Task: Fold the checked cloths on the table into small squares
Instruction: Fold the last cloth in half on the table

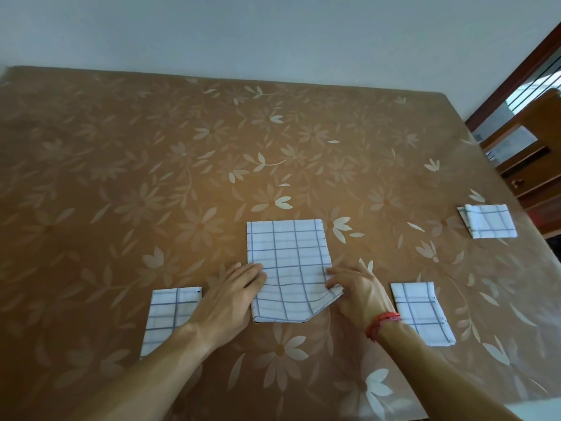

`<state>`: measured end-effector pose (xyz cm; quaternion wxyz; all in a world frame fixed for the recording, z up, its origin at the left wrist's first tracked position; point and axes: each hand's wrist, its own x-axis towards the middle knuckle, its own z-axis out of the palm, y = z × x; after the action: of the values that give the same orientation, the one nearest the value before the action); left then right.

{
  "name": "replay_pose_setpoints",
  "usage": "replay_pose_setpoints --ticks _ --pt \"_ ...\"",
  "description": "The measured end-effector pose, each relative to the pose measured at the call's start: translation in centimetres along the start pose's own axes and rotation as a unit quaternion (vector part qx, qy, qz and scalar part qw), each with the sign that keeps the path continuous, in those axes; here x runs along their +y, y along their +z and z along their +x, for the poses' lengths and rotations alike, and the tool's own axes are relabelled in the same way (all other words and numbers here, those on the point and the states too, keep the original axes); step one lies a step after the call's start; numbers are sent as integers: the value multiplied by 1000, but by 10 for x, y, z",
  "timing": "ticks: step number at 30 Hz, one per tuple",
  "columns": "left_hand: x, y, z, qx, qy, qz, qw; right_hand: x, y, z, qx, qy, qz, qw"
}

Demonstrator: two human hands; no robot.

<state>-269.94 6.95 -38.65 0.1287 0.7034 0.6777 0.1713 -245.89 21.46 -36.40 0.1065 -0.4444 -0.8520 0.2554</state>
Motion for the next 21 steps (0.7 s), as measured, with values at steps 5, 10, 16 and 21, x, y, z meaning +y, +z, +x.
replay_pose_setpoints --ticks 5,10,16,21 --pt "2 -6 3 57 -19 22 998 1 -1 -4 5 15 12 1000" --pt "2 -10 11 86 -81 -23 993 3 -5 2 -12 29 2 1000" --pt "3 -17 25 73 -192 -112 972 -2 -5 24 -11 77 -10 997" --pt "-1 -18 34 82 -230 -123 962 -12 -4 44 6 99 31 995"
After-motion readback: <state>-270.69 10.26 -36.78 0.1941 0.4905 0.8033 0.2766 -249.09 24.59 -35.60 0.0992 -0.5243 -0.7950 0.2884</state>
